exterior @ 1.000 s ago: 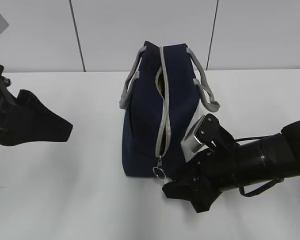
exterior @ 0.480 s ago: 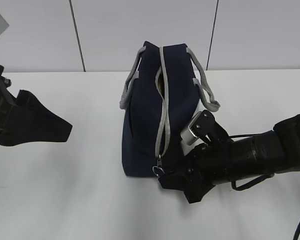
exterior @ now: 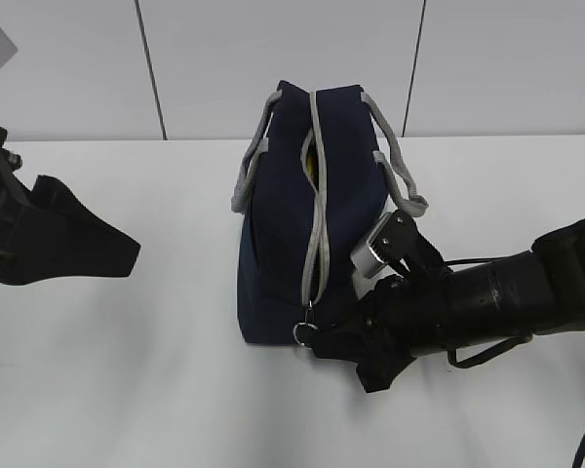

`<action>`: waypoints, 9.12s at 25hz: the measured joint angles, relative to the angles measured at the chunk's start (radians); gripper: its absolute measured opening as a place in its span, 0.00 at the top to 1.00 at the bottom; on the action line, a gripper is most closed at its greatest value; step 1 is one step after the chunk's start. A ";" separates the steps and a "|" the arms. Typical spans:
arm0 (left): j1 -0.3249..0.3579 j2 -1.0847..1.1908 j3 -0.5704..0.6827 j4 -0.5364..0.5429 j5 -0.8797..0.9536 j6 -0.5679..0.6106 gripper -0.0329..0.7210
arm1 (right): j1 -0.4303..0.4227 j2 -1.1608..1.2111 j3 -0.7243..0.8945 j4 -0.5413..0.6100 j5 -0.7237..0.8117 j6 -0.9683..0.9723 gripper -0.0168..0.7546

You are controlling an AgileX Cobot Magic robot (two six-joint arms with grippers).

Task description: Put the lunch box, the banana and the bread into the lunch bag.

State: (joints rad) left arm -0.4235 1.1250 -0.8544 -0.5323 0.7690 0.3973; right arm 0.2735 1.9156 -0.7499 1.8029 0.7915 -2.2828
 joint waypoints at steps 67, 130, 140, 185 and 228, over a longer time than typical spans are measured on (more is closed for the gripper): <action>0.000 0.000 0.000 -0.027 -0.002 0.070 0.46 | 0.000 -0.411 -0.288 -0.556 -0.025 0.641 0.98; 0.000 0.588 0.000 -1.159 -0.218 1.454 0.58 | 0.000 -0.375 -0.299 -0.500 -0.019 0.689 0.98; -0.002 0.590 0.000 -1.172 -0.212 1.458 0.93 | 0.000 -0.374 -0.299 -0.490 -0.011 0.689 0.98; -0.002 0.590 -0.001 -1.103 -0.212 1.453 0.95 | -0.099 -0.095 -0.792 -0.692 0.235 0.805 0.98; 0.004 0.590 0.041 -1.107 -0.144 1.430 0.95 | -0.102 0.133 -1.093 -0.789 0.165 0.939 0.98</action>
State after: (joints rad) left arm -0.4193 1.7152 -0.8137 -1.6395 0.6247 1.8272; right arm 0.1720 2.0485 -1.8429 1.0138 0.9568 -1.3434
